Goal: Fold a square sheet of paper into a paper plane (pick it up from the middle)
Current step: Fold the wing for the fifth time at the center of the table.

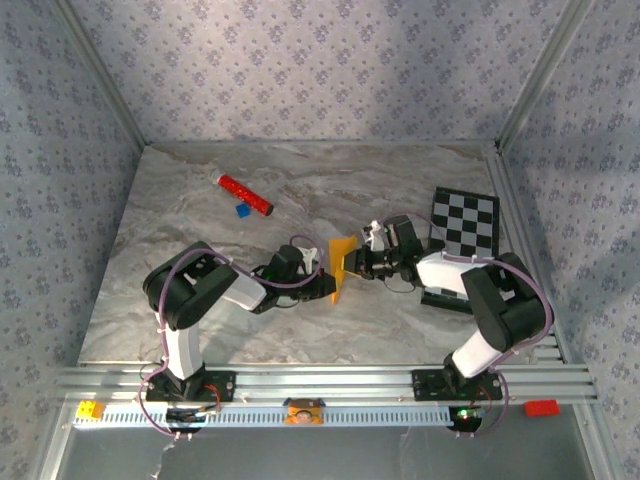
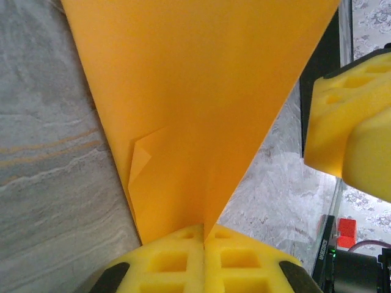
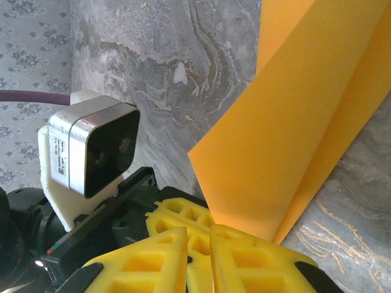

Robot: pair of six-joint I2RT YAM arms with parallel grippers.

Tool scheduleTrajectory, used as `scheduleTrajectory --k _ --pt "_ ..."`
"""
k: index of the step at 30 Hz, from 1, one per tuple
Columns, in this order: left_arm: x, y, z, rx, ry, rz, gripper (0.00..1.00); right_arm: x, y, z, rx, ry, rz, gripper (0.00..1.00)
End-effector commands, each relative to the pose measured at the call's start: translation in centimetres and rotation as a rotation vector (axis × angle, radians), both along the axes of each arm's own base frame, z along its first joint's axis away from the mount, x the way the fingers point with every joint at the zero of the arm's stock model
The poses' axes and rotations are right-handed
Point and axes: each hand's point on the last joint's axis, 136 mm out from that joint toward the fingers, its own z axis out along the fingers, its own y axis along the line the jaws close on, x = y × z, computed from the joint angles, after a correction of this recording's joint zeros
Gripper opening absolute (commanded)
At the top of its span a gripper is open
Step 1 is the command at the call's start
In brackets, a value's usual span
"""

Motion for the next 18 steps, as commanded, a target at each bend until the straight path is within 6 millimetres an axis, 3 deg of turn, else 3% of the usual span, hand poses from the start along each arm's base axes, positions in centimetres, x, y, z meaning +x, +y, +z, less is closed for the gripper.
scheduleTrajectory --k 1,18 --pt "-1.6 0.4 -1.7 0.03 0.058 -0.025 0.0 0.6 0.8 0.6 0.022 -0.027 0.038 0.18" --pt "-3.3 2.0 -1.8 0.047 0.098 -0.063 0.0 0.1 1.7 0.2 0.039 0.005 0.087 0.17"
